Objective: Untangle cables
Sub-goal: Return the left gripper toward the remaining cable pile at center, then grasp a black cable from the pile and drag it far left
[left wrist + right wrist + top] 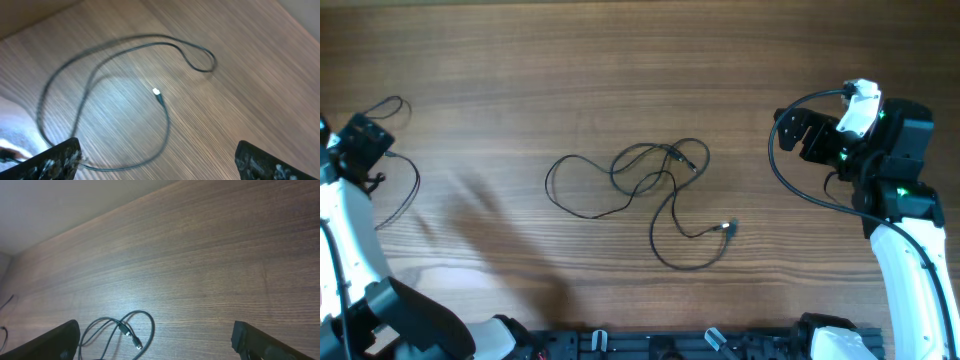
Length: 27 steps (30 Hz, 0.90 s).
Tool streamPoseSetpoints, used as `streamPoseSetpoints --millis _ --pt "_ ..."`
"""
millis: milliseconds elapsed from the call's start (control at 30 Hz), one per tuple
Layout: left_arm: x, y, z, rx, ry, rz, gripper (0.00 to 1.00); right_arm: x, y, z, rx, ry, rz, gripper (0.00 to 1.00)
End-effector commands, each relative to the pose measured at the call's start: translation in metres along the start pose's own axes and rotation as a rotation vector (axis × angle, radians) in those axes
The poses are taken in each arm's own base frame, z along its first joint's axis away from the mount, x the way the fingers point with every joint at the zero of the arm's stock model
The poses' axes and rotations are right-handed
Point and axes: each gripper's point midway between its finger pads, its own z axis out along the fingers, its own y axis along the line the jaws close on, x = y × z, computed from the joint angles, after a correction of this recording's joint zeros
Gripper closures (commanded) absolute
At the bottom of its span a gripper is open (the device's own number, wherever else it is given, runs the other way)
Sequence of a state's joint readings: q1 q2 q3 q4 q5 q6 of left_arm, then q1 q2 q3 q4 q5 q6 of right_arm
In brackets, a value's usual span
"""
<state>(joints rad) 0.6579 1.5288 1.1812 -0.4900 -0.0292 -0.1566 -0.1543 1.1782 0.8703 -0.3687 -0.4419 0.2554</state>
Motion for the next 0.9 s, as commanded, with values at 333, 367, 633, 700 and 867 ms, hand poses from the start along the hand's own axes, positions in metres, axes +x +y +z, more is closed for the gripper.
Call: streamPoseSetpoints --millis 333,367,633,700,867 --pt "0.191 -0.190 -0.095 0.827 0.439 0.894 0.00 -0.003 0.001 -0.001 -0.009 -0.003 -0.018 0.00" --pt "0.205 -0.191 -0.103 0.849 0.473 0.952 0.00 -0.002 0.001 -0.001 -0.010 -0.003 -0.019 0.00" --pt "0.286 -0.194 -0.160 1.097 0.540 1.525 0.00 -0.002 0.001 -0.001 -0.009 -0.003 -0.018 0.00" --pt "0.298 -0.199 -0.161 1.131 0.505 1.620 0.00 -0.001 0.001 -0.001 -0.008 0.004 -0.015 0.00" --pt "0.331 -0.193 -0.145 1.155 0.498 1.656 0.00 0.000 0.001 -0.001 -0.006 0.007 -0.014 0.00"
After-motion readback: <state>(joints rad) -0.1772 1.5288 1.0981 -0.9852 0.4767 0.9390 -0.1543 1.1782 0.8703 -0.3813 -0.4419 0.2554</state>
